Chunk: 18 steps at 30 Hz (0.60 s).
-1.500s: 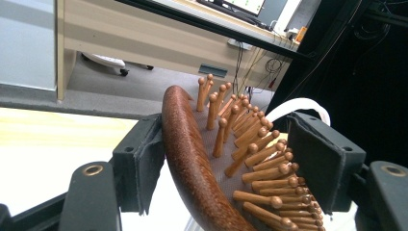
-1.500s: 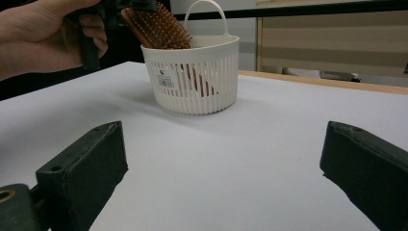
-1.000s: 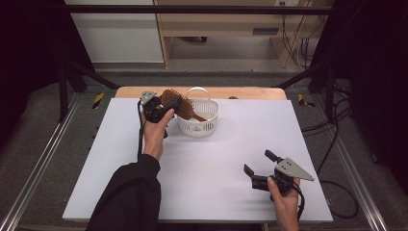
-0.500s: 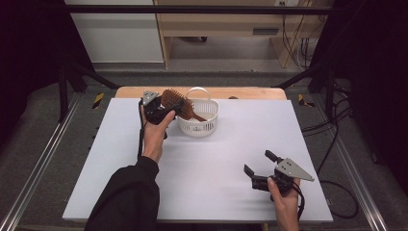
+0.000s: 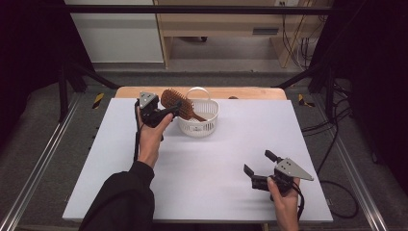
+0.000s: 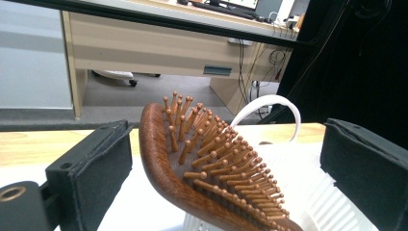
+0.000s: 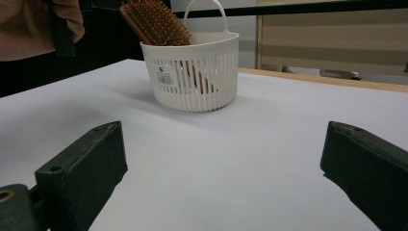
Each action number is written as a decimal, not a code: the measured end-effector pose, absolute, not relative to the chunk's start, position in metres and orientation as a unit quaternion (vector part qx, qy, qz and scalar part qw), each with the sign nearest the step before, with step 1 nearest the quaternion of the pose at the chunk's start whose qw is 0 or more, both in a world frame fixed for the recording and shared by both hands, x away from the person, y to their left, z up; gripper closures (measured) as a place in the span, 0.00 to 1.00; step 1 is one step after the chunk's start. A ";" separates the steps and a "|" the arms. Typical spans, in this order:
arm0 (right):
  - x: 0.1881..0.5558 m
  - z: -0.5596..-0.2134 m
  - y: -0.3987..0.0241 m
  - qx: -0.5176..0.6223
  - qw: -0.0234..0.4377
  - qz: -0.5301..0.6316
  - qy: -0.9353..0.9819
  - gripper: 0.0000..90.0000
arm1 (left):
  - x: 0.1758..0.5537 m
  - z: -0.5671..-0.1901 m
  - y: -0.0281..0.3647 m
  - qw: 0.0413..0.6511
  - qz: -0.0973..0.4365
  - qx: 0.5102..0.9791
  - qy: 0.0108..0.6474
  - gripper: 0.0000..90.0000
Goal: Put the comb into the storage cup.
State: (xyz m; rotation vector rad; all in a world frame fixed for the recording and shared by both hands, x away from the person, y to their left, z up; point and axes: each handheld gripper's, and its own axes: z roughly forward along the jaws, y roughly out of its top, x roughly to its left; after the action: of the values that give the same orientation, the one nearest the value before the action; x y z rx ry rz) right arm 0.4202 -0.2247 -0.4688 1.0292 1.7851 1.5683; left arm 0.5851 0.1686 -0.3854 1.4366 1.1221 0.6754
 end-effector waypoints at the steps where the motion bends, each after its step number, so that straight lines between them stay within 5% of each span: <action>1: 0.420 -0.468 -0.225 0.382 0.273 0.583 0.663 0.03 | 0.584 -0.385 0.170 0.564 0.287 0.610 0.477 0.04; 18: 0.419 -0.468 -0.220 0.379 0.276 0.577 0.669 0.03 | 0.561 -0.378 0.184 0.570 0.291 0.616 0.459 0.03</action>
State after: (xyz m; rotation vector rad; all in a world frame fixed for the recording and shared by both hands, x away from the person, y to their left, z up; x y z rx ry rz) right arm 0.4190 -0.2204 -0.4684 1.0187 1.7968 1.5509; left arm 0.5613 0.1837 -0.3776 1.4458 1.0765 0.6841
